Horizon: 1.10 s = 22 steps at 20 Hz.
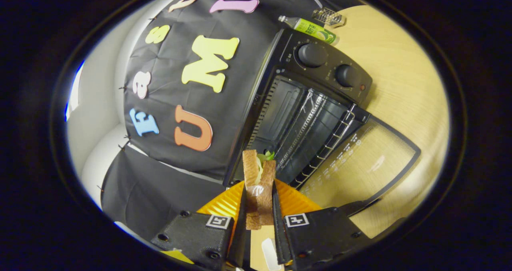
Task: Open the toaster oven, put the food inside, and close the toaster oven door.
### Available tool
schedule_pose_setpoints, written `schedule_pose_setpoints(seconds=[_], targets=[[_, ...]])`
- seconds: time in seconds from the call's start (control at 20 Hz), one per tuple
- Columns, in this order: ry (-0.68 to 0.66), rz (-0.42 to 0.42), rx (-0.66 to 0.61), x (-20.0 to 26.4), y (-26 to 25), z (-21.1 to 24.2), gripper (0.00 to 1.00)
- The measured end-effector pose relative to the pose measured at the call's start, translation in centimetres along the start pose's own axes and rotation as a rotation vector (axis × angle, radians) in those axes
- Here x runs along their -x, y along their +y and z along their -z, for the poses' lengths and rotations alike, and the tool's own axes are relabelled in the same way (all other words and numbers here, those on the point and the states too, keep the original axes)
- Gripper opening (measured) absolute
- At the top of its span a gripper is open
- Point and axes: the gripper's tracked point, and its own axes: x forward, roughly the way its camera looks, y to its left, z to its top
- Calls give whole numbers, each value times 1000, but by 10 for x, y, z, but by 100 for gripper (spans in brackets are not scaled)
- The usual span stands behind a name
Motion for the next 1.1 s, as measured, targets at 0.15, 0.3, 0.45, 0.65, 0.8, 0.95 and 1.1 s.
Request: schedule_pose_setpoints(seconds=[0.15,0.3,0.45,0.65,0.8,0.95,1.1], targets=[[-27,18,-5,-22,-2,0,36],[-119,80,27,-46,-18,-18,36],[-176,90,36,-74,-19,-33,36],[-192,111,46,-103,-28,-45,37],[-206,128,44,-117,-41,-55,39],[-192,123,64,-121,-41,-53,44],[-144,182,167,-127,-43,-38,56]])
